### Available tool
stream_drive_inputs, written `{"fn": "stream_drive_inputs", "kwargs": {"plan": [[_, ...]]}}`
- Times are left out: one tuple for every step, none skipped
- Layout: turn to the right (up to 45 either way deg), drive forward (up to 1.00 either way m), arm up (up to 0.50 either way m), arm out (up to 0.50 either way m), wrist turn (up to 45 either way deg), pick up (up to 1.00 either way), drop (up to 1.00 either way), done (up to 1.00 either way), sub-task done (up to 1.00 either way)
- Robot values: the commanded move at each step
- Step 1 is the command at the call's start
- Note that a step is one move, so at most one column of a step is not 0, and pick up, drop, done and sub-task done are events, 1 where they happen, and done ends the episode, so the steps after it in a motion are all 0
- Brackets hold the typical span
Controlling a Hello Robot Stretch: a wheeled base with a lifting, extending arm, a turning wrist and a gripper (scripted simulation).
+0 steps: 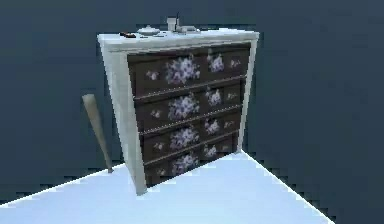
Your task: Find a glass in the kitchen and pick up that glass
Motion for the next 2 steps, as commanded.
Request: {"fn": "stream_drive_inputs", "kwargs": {"plan": [[-45.0, 0.00, 0.00, 0.00, 0.0, 0.00, 0.00, 0.00, 0.00], [-45.0, 0.00, 0.00, 0.00, 0.0, 0.00, 0.00, 0.00, 0.00]]}}
